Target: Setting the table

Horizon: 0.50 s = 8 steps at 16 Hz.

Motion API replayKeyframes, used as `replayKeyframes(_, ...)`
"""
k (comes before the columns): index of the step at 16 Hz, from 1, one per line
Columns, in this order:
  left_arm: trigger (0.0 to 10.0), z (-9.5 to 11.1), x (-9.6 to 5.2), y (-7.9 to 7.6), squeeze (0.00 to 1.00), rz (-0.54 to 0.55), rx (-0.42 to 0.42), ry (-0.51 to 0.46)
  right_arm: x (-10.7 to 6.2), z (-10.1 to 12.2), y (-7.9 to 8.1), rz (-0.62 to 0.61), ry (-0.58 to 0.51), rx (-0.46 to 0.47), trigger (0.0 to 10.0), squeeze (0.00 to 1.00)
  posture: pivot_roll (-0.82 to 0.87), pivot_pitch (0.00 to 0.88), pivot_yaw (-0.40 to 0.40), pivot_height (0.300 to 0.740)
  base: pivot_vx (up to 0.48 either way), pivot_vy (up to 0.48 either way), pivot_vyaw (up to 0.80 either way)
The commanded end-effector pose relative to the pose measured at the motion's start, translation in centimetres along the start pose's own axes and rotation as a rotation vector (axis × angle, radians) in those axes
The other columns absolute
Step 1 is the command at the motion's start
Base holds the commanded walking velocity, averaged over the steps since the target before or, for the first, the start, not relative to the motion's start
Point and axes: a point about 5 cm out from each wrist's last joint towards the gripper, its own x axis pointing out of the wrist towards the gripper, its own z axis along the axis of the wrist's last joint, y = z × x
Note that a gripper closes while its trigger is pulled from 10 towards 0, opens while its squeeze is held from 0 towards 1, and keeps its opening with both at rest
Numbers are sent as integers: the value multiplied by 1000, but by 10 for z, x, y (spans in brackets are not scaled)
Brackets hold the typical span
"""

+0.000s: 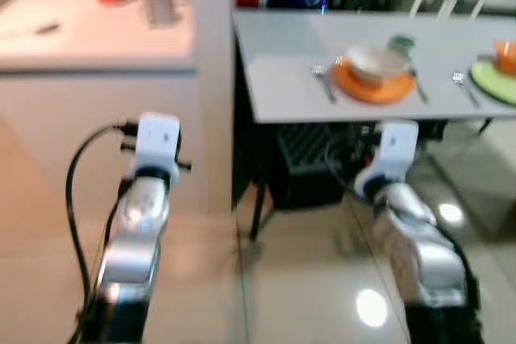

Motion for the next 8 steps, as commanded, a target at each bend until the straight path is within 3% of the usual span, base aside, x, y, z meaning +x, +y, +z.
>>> replayKeyframes(1,10000,5,-1,-2,0,8,3,-13,3,3,2,19,-11,-12,10000,0,1,0,-69,740,0,386,0)
replayKeyframes(4,10000,4,-6,1,0,11,6,-11,4,3,12,51,-11,-8,10000,0,11,0,-70,740,0,382,0)
replayKeyframes(8,10000,3,-7,0,0,16,-3,-2,6,3,10,49,-9,-1,10000,0,15,0,-70,740,0,381,0)
